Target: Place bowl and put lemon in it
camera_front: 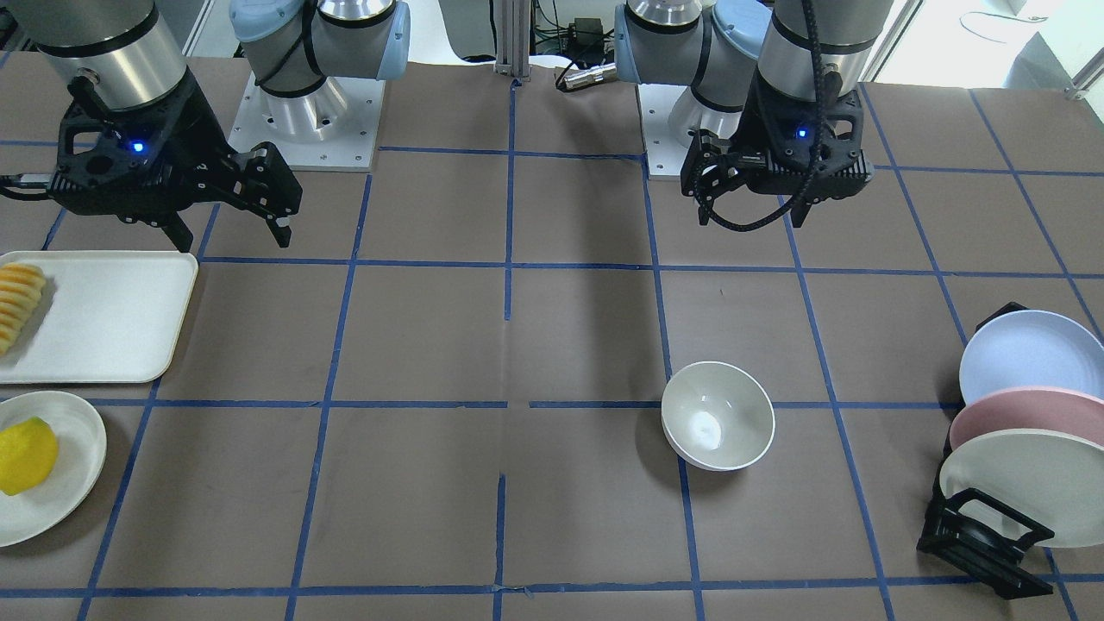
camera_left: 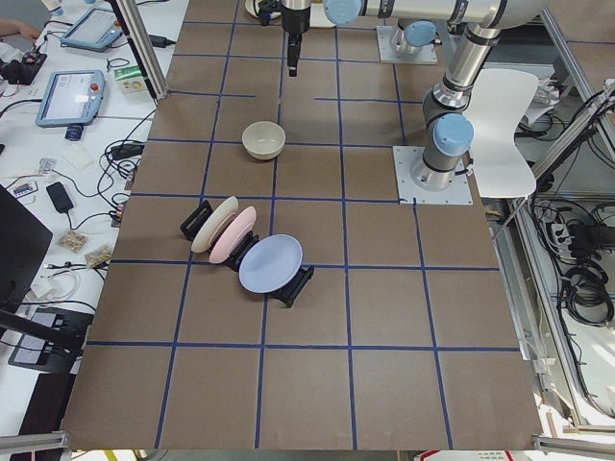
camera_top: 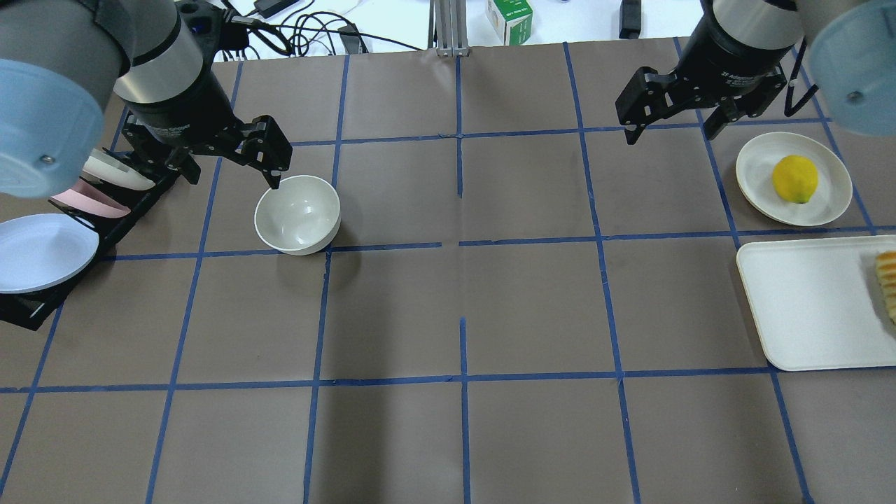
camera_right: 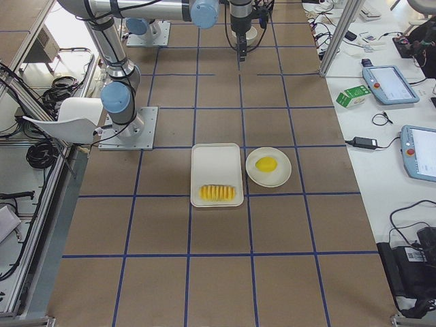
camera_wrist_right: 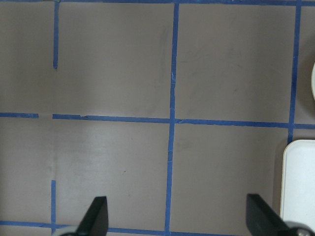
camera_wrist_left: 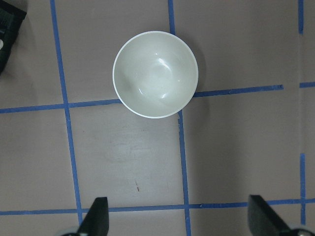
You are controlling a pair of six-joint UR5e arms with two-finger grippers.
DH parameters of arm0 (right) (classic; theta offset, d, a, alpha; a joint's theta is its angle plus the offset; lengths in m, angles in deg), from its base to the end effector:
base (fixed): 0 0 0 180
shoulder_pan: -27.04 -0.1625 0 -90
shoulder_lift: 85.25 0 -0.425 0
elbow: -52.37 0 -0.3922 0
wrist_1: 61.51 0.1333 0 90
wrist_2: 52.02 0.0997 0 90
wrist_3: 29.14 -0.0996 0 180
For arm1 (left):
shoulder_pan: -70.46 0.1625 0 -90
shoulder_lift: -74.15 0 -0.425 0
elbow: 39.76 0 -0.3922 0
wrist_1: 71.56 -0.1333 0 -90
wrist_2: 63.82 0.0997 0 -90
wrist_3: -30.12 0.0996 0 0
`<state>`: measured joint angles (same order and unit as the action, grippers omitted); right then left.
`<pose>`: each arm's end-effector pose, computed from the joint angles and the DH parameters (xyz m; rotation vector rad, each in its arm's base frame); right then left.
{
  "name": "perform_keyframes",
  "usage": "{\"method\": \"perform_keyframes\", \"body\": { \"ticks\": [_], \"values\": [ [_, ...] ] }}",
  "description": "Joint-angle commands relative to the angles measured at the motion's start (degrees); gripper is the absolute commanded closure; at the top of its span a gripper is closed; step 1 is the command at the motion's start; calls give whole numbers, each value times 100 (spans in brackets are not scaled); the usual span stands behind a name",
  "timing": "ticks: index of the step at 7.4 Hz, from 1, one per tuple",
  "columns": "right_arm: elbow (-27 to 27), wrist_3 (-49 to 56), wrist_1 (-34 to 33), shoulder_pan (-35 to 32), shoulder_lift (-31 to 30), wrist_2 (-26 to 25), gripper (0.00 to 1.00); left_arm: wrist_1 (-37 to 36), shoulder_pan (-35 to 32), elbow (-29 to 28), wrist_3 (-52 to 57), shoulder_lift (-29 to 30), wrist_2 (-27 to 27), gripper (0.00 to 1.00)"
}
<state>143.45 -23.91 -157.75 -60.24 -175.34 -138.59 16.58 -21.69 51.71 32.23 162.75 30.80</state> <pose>0.1154 -0.5059 0.4908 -0.0718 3.0839 -0.1475 -0.1434 -0.4795 0.4908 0.1118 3.0586 -0.0479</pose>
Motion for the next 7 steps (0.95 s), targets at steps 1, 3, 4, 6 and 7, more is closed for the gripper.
{"method": "perform_keyframes", "body": {
  "ticks": [1, 3, 4, 6, 7],
  "values": [
    [-3, 4, 0, 0, 0, 17, 0, 1, -5, 11, 0, 0, -5, 0],
    [-20, -13, 43, 0, 44, -35, 0, -8, -5, 20, 0, 17, -40, 0],
    [-73, 22, 53, 52, 105, -44, 0, 18, -5, 20, 0, 8, -6, 0],
    [-187, 179, 70, 672, 359, -579, 0, -17, 4, 20, 0, 43, -23, 0],
    [-222, 398, 79, 1303, 395, -571, 0, -8, -5, 20, 0, 35, -5, 0]
  ]
}}
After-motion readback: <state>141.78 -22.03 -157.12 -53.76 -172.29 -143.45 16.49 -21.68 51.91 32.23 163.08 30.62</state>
